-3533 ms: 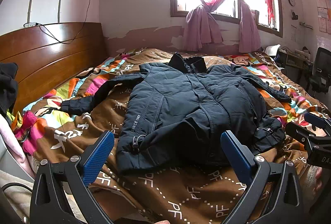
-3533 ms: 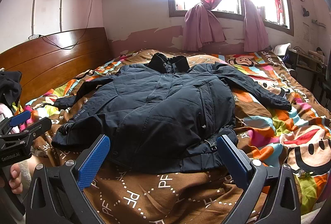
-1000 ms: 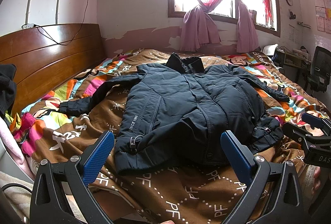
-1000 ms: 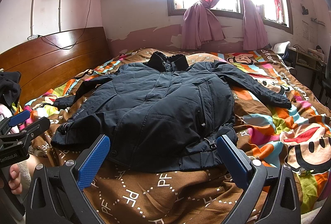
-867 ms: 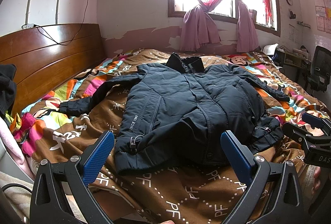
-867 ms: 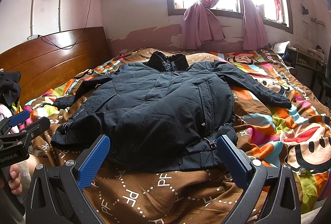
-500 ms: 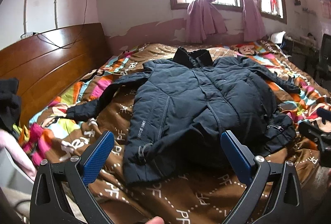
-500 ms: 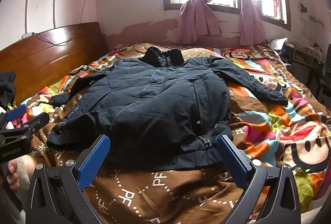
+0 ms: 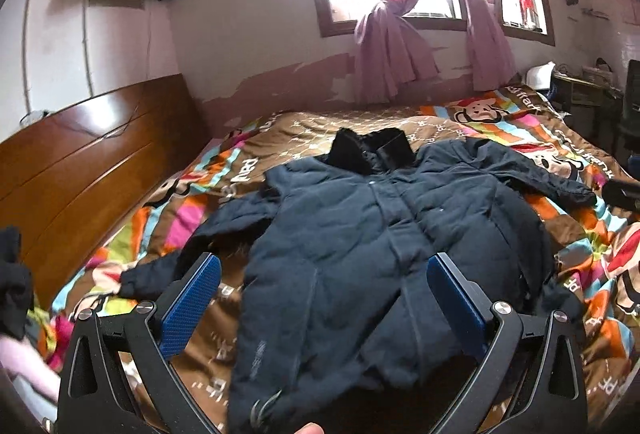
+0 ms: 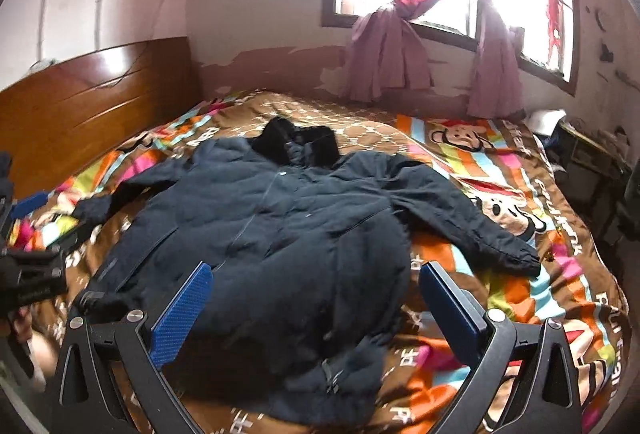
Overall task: Fold large clothes
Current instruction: 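Move the right gripper to the cuff of the sleeve nearest it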
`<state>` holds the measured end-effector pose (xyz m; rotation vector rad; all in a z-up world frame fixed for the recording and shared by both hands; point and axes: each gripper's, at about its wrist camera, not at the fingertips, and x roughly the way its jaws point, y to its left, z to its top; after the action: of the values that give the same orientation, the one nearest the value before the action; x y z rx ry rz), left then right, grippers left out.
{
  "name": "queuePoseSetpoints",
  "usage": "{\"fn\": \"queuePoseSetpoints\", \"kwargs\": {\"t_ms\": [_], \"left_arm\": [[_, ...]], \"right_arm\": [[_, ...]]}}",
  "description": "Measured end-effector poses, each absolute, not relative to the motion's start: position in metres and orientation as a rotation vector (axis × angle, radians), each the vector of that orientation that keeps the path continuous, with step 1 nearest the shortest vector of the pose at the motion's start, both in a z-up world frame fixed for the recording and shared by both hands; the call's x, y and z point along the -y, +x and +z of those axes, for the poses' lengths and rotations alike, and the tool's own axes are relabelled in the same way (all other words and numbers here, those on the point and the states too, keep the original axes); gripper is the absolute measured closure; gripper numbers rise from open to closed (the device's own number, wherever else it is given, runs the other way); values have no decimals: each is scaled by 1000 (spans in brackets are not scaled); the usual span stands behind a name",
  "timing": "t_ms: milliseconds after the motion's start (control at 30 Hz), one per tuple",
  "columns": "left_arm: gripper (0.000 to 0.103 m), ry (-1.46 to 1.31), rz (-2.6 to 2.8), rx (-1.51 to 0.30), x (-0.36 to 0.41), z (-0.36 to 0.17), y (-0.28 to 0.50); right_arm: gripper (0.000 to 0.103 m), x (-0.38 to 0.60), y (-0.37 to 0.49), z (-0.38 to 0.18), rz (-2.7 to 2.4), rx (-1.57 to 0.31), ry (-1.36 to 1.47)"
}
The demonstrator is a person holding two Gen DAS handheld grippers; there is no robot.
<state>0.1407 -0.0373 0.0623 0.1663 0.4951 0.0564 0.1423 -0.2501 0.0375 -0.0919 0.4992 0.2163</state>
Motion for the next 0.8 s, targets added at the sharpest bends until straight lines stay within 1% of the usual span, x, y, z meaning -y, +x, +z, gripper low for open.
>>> {"fn": "queuePoseSetpoints", "kwargs": {"t_ms": [200,433,533,600,800], "left_arm": [[2,212,22,-491,66,57,184],[2,249,-30,-537,102,38,248],[2,295,-43,-559,121,25,276],[2,317,-55,-576,130,17,292],[2,357,-79,-641,152,-8,343]], "right_arm": [[0,282,188,40,153,-522,-54],[0,319,241,33,73,-537,-59],[0,340,273,18,124,-601,-28],[0,360,293,3,199,-653,44],[0,418,339,-39,119,-720,161]]}}
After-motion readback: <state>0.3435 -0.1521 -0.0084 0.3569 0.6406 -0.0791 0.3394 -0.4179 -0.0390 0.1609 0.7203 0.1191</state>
